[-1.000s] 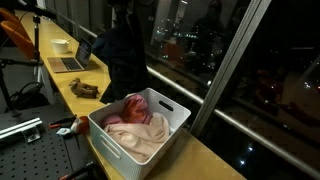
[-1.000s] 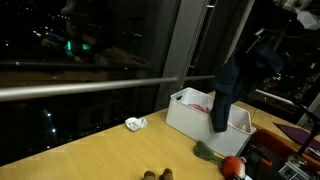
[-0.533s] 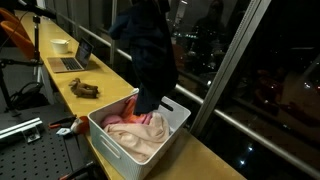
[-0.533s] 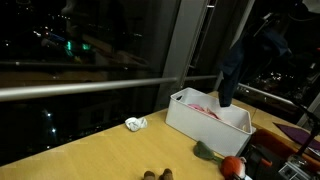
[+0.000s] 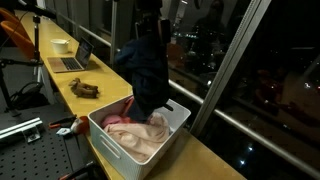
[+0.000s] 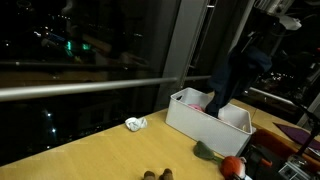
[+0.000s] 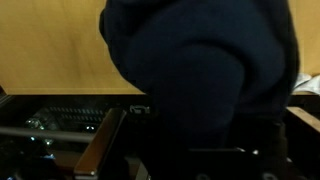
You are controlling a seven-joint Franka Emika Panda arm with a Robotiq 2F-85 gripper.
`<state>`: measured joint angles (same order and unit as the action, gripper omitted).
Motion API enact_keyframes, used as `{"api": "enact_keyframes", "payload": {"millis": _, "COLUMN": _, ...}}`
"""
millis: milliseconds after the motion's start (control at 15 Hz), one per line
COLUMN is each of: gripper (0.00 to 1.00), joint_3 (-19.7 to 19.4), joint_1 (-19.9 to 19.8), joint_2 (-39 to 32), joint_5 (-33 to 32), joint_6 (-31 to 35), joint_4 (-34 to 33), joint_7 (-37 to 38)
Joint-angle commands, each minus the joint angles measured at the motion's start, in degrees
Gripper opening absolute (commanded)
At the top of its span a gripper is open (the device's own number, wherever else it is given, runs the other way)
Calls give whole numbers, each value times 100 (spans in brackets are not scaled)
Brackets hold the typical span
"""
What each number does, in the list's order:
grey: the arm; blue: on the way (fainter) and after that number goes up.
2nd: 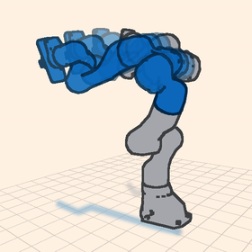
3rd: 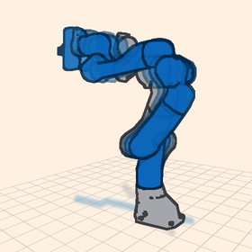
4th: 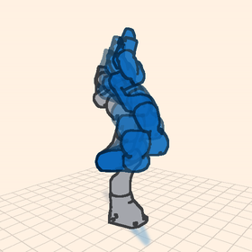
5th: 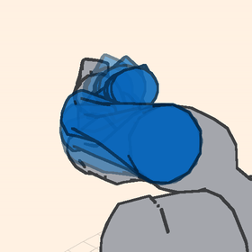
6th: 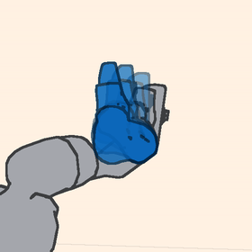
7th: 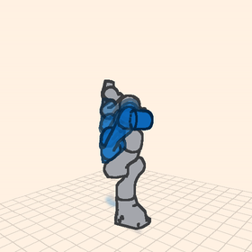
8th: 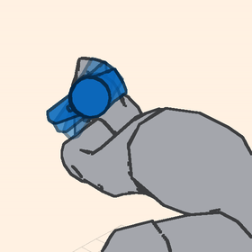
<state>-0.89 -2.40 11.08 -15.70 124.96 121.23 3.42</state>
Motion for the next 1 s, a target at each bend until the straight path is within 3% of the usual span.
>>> {"api": "enact_keyframes", "payload": {"millis": 0, "gripper": 58, "joint_3": -49, "joint_1": 0, "joint_2": -131, "joint_5": 206, "joint_6": 69, "joint_4": -64, "joint_7": -174}}
{"api": "enact_keyframes", "payload": {"millis": 400, "gripper": 99, "joint_3": 330, "joint_1": 269, "joint_2": -147, "joint_5": 166, "joint_6": 227, "joint_4": 239, "joint_7": 280}}
{"api": "enact_keyframes", "payload": {"millis": 933, "gripper": 100, "joint_3": 1169, "joint_1": 1080, "joint_2": -1265, "joint_5": 372, "joint_6": 1002, "joint_4": 620, "joint_7": 1652}}
